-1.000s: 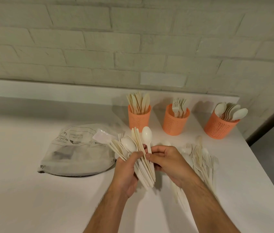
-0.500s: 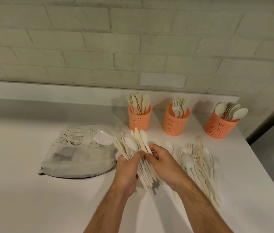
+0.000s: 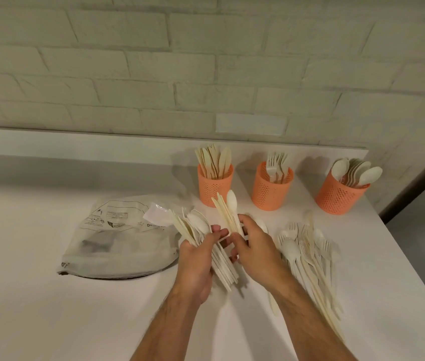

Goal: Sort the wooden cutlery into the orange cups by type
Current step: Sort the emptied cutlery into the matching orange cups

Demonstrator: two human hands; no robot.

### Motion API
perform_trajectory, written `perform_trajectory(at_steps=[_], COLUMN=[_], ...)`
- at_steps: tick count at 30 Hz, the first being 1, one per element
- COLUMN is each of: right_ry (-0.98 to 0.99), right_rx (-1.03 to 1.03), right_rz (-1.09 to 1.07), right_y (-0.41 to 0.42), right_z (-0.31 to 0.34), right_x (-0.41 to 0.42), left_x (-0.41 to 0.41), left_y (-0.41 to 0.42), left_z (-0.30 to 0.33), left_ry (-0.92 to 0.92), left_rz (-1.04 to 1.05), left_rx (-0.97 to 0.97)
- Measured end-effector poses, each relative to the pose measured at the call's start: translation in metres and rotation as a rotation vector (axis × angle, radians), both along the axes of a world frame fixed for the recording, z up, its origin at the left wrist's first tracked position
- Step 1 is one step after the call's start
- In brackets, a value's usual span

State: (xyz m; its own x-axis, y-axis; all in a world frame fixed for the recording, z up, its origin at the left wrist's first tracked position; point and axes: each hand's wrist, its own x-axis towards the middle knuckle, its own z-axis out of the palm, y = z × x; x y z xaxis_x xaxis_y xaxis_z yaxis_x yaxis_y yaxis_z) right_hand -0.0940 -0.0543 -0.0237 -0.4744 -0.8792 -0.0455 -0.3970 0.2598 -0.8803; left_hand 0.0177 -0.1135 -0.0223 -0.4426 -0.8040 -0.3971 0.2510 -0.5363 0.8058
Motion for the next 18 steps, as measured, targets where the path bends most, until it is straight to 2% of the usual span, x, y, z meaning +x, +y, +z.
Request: perform_trajectory(at_steps=[6, 10, 14, 18], right_ry=[0.354, 0.246, 0.301, 0.274], right_rx=[0.011, 0.056, -0.028, -0.094], right_rz=[0.080, 0.104, 0.055, 0.011], right_y=[-0.002, -0.003, -0.006, -0.010], right_z=[-0.006, -0.009, -0.015, -0.023], right_x=[0.006, 0.012, 0.010, 0.009], left_x=[-0.004, -0.004, -0.003, -0.002], left_y=[0.002, 0.001, 0.001, 0.000], left_z=[-0.007, -0.009, -0.011, -0.014], left_ry=[-0.029, 0.009, 0.036, 0.014], left_rz=[0.022, 0.035, 0.018, 0.013], left_rx=[-0.053, -0.006, 0.013, -0.048])
